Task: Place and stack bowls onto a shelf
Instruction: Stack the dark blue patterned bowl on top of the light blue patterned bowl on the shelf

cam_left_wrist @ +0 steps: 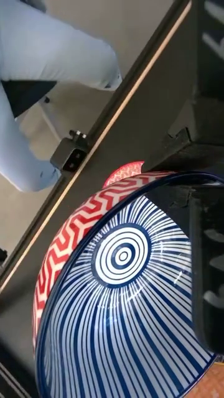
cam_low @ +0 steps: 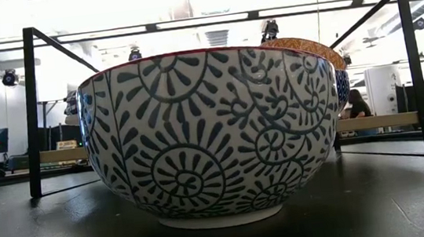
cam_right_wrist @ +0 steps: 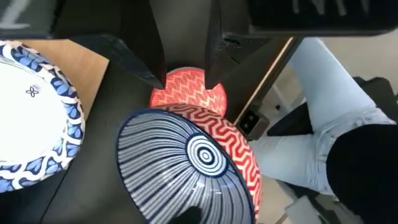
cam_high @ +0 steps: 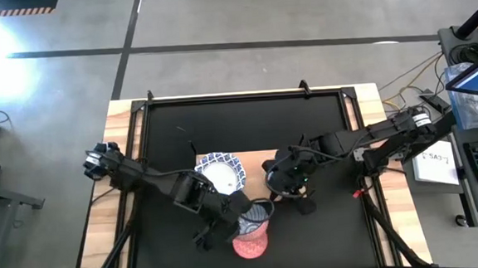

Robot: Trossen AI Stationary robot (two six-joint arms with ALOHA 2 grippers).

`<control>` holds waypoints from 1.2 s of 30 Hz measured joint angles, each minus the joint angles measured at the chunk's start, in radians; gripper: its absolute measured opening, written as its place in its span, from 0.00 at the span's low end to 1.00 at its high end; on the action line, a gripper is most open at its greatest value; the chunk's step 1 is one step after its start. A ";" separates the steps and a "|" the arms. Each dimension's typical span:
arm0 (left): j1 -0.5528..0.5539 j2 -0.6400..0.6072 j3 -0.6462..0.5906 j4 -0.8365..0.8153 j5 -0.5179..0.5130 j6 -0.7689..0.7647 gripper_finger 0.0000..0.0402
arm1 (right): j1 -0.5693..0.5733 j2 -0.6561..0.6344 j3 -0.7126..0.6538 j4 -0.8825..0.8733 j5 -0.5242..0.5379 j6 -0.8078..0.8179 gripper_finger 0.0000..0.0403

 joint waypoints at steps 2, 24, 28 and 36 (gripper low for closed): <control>0.004 0.000 0.000 -0.003 0.028 0.028 0.01 | 0.001 0.000 0.000 0.000 0.000 -0.020 0.28; 0.013 0.002 -0.002 0.143 0.109 0.121 0.01 | 0.093 -0.001 0.000 0.076 -0.025 -0.345 0.32; 0.015 0.003 -0.002 0.188 0.109 0.142 0.01 | 0.111 -0.001 0.000 0.114 -0.038 -0.356 0.33; 0.017 0.003 -0.002 0.212 0.108 0.166 0.01 | 0.118 -0.001 0.000 0.190 -0.184 -0.325 0.32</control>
